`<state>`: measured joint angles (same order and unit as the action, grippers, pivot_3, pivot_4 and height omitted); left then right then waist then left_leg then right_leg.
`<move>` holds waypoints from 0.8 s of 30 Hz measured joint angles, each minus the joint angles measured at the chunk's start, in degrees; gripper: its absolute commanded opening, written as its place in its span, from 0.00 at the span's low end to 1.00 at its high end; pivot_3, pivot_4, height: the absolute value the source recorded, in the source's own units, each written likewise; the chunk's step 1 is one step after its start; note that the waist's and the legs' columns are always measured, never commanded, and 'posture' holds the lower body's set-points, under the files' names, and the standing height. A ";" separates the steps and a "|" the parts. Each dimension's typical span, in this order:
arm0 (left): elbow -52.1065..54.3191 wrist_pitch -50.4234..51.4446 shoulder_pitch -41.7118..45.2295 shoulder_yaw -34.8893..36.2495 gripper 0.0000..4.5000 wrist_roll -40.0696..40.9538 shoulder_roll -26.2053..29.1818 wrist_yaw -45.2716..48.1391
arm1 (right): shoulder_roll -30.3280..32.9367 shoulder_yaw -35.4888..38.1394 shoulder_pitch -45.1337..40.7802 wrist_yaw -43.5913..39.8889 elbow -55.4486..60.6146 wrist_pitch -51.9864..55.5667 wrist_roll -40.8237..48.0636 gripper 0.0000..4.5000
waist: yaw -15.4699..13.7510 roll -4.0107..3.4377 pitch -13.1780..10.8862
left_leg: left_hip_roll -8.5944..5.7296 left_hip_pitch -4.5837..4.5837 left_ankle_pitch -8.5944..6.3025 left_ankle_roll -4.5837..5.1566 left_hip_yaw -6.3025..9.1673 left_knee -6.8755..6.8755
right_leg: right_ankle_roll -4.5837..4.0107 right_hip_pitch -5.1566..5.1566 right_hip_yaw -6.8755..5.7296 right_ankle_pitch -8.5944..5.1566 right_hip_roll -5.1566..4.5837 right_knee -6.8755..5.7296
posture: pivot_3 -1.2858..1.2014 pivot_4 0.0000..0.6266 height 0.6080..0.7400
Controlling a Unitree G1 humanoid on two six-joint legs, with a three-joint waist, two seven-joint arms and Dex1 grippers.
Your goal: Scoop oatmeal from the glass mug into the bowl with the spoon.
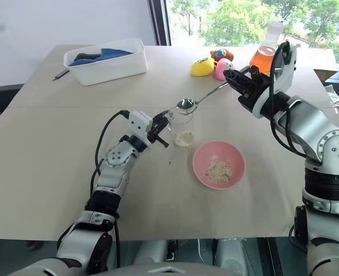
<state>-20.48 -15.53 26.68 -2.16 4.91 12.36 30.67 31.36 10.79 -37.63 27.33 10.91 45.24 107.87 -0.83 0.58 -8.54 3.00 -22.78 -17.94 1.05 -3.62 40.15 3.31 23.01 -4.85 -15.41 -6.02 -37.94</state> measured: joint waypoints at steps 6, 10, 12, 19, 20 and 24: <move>1.02 0.01 -0.59 -0.37 0.01 -0.44 -0.05 -0.93 | 0.98 -4.92 -3.25 -4.66 -0.50 4.05 -7.82 0.00 | 0.05 -0.03 0.01 | 0.03 0.01 0.00 0.00 0.01 0.00 | 0.00 0.00 -0.01 0.00 0.02 -0.02 | 0.52 0.24 1.00; 1.17 0.04 -0.63 -0.47 0.00 -0.42 0.00 -1.00 | 0.98 -7.03 -5.40 -7.22 -0.46 6.23 -12.08 0.08 | 0.03 -0.02 0.01 | 0.03 0.00 0.00 0.01 0.01 0.00 | 0.00 0.01 -0.01 0.00 0.02 0.00 | 0.52 0.24 1.00; 1.18 0.05 -0.62 -0.46 0.00 -0.42 0.04 -1.04 | 0.79 -7.61 -5.89 -8.04 -0.43 6.90 -13.29 0.22 | 0.07 -0.02 0.01 | 0.03 0.00 0.00 0.01 0.01 -0.01 | 0.00 0.01 -0.02 0.00 0.02 0.00 | 0.52 0.24 1.00; 1.18 0.09 -0.62 -0.46 0.00 -0.41 0.05 -1.10 | -0.54 -7.84 -6.70 -9.97 -0.08 7.46 -16.05 0.96 | 0.08 -0.02 0.01 | 0.03 0.00 0.00 0.01 0.01 -0.01 | 0.00 0.01 -0.02 0.00 0.02 0.00 | 0.52 0.24 1.00; 1.18 0.09 -0.62 -0.46 0.00 -0.40 0.06 -1.09 | -0.64 -7.78 -6.70 -10.08 -0.08 7.47 -16.33 0.96 | 0.08 -0.02 0.01 | 0.03 0.00 0.00 0.01 0.01 -0.01 | 0.00 0.01 -0.02 0.00 0.02 0.00 | 0.52 0.24 1.00; 1.18 0.11 -0.62 -0.47 0.00 -0.39 0.06 -1.09 | -0.89 -6.79 -6.94 -10.13 -0.12 7.25 -16.28 0.96 | 0.07 -0.02 0.01 | 0.03 0.00 0.00 0.00 0.01 -0.01 | 0.00 0.01 -0.02 0.00 0.02 0.00 | 0.52 0.24 1.00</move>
<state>-19.30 -15.42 26.06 -2.62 4.52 12.42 29.58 30.47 4.00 -44.57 17.20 10.79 52.49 91.59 -0.76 0.56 -8.53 3.03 -22.78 -17.95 1.05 -3.60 40.15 3.31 23.01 -4.88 -15.41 -6.00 -37.94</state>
